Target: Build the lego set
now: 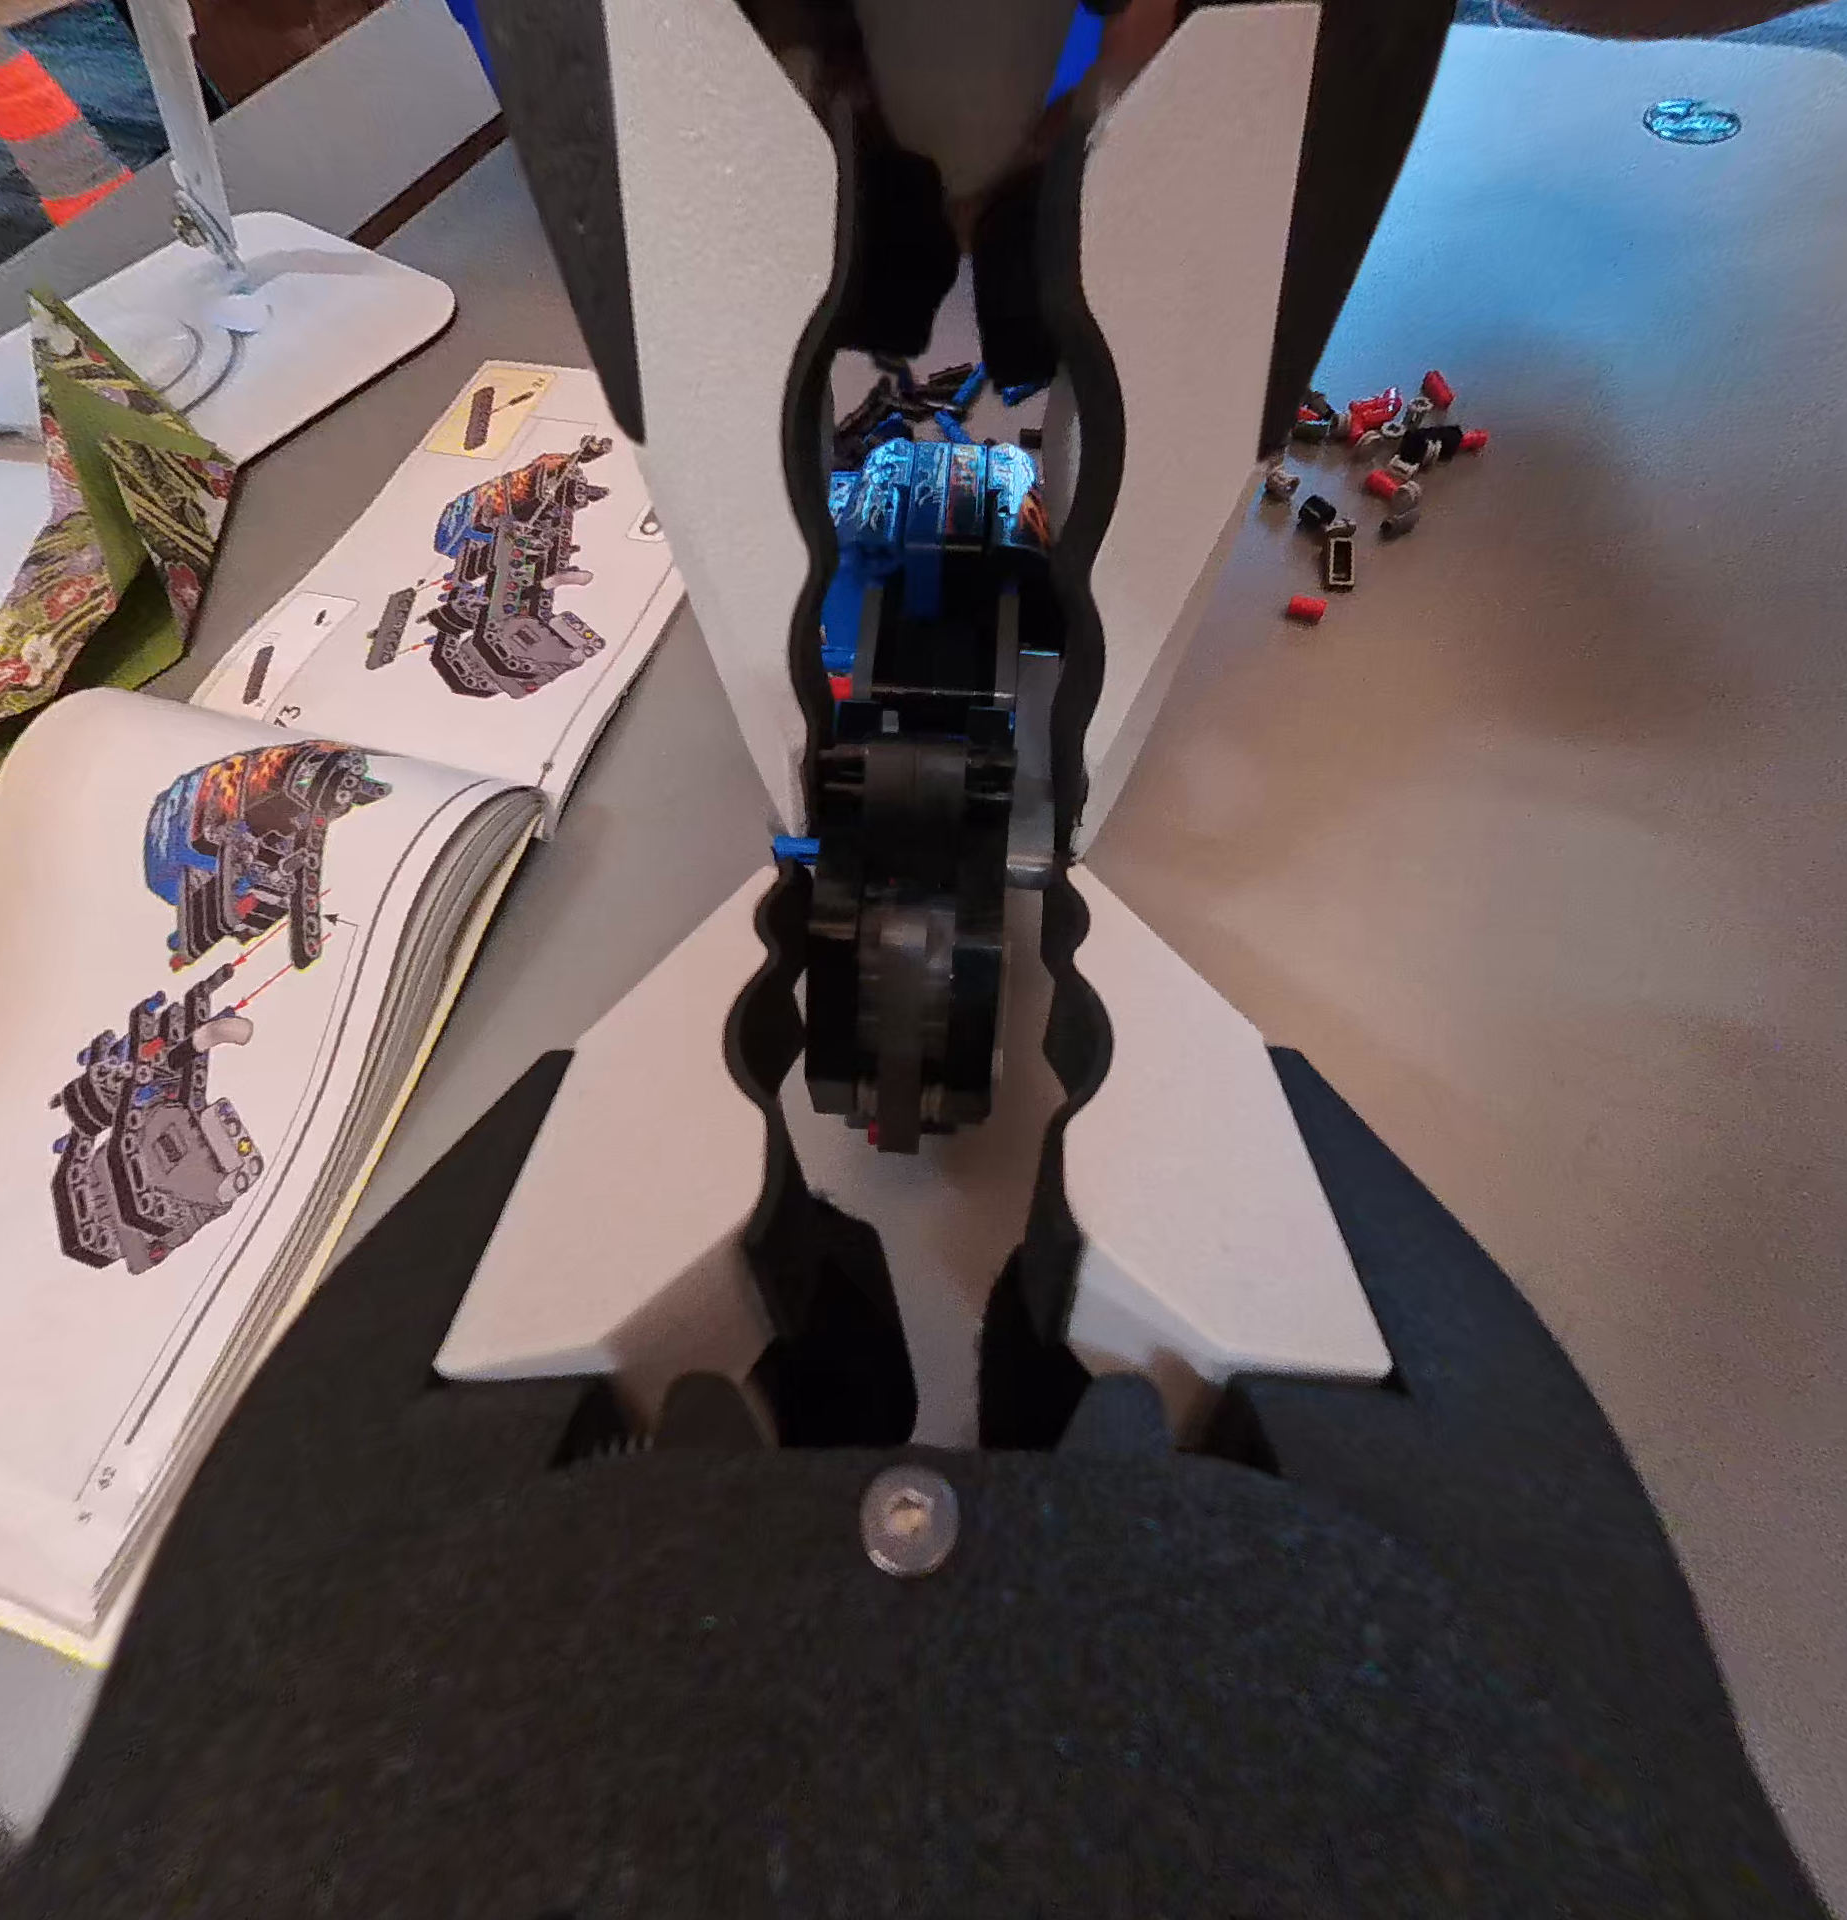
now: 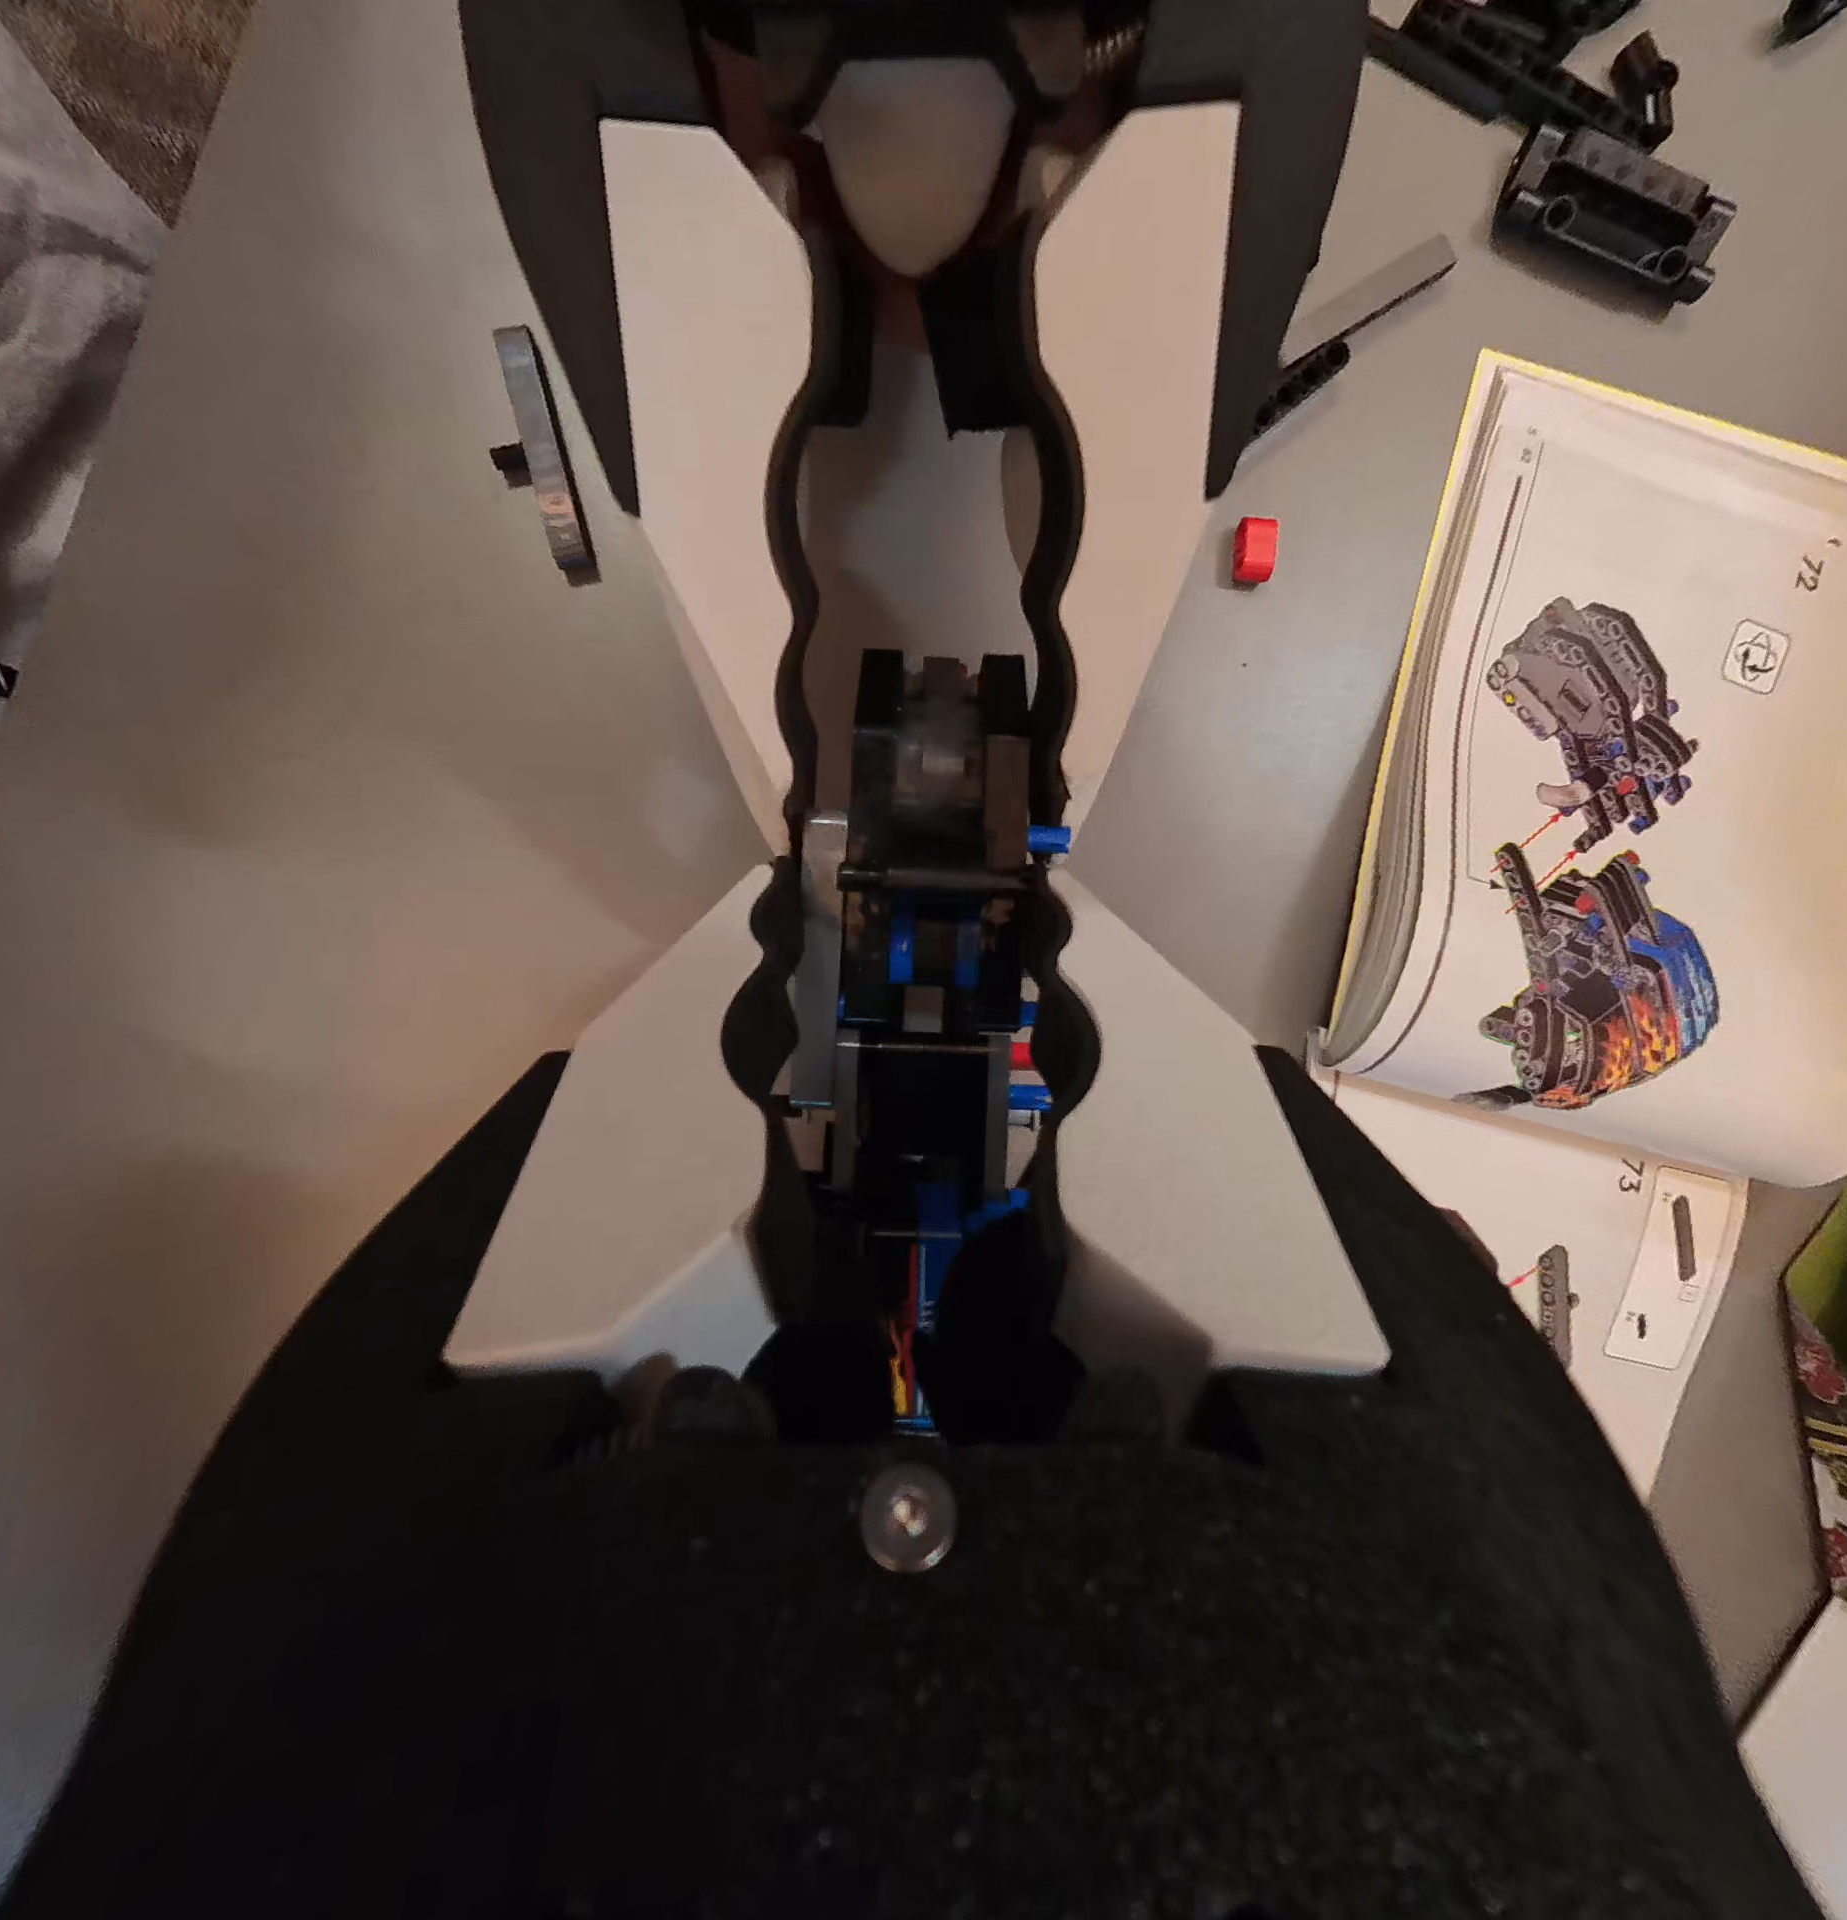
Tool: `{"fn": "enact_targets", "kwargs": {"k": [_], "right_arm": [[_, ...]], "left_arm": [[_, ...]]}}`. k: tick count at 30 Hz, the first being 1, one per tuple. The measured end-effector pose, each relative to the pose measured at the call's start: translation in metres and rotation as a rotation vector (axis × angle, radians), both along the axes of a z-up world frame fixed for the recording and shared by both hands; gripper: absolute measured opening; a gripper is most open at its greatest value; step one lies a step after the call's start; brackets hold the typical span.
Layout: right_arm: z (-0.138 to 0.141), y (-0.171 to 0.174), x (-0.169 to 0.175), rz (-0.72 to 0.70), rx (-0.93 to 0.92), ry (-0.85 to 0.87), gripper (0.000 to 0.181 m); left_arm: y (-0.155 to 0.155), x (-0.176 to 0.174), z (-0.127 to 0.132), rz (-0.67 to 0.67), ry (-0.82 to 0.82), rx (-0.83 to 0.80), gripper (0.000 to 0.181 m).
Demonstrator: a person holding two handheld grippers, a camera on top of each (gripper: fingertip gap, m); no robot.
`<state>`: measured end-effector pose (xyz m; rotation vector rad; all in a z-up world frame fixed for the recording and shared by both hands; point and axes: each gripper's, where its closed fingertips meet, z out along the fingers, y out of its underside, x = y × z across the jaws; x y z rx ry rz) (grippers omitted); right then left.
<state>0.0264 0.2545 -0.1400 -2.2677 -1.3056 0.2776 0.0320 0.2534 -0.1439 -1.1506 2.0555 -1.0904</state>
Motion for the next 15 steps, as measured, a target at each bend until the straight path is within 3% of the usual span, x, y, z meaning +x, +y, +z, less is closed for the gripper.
{"fn": "enact_targets", "kwargs": {"k": [5,9,15], "right_arm": [[0.000,-0.004,0.000,-0.018,-0.007,0.018,0.044],[0.003,-0.013,0.005,-0.023,0.060,-0.004,0.059],[0.022,-0.017,0.023,-0.114,0.086,0.066,0.057]], "left_arm": [[-0.005,0.000,0.000,-0.025,0.001,-0.056,0.044],[-0.002,-0.002,-0.003,-0.053,0.000,-0.025,0.044],[-0.001,0.003,0.005,-0.041,-0.032,-0.025,0.066]]}}
